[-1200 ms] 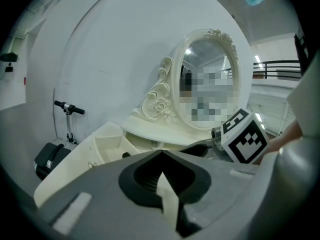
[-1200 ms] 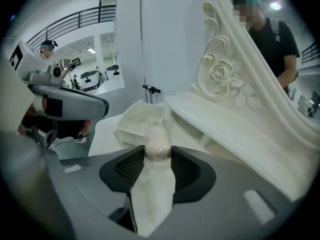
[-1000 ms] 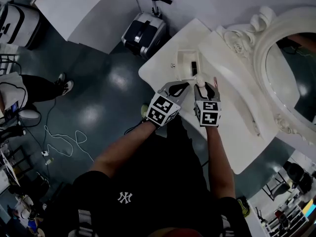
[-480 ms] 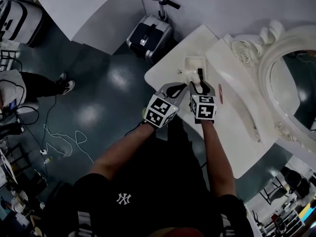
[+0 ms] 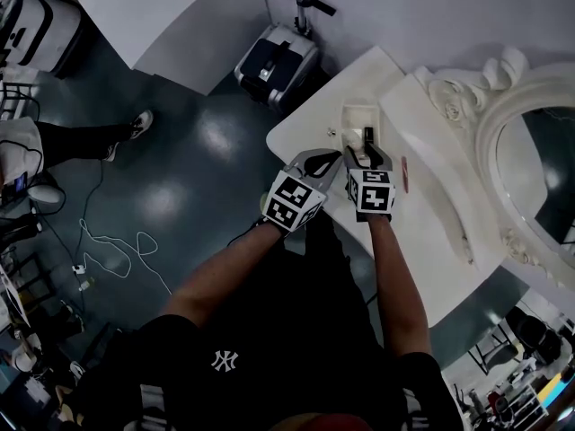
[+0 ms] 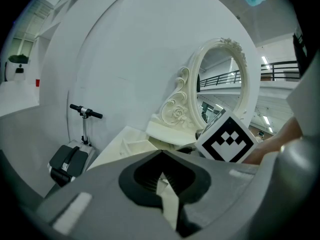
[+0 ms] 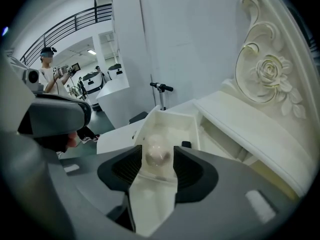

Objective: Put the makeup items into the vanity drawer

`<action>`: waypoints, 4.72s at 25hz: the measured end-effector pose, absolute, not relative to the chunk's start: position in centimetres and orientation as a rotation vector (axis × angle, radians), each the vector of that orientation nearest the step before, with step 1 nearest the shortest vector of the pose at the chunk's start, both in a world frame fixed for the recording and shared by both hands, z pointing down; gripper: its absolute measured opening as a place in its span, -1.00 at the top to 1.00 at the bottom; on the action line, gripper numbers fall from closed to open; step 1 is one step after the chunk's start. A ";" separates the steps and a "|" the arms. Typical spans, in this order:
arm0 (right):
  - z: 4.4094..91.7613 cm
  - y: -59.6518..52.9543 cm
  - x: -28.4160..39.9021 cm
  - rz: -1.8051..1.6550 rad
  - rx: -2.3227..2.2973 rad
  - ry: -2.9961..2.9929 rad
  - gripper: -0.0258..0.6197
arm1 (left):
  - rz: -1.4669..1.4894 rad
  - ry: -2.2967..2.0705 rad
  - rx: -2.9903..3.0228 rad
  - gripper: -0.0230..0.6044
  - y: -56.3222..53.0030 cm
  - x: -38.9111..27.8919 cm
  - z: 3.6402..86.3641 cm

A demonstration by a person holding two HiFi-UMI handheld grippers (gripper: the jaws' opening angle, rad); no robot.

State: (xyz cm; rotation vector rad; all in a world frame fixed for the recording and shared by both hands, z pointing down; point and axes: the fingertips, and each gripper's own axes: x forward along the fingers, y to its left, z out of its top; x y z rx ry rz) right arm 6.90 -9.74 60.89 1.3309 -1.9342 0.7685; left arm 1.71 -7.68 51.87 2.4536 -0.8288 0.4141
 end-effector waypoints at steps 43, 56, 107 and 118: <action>60.1 -1.7 21.1 0.720 1.510 -1.875 0.84 | 0.453 -0.671 2.496 0.93 -2.7 15.3 53.2; 64.1 -0.6 23.9 0.751 1.442 -1.793 0.66 | 0.495 -0.667 2.458 0.93 -2.8 17.6 55.8; 58.2 -4.4 12.7 0.776 1.413 -1.965 0.73 | 0.400 -0.804 2.465 0.93 -5.2 7.8 51.3; 58.3 -7.7 8.4 0.853 1.423 -1.995 0.73 | 0.379 -0.854 2.457 0.93 -6.8 3.6 51.1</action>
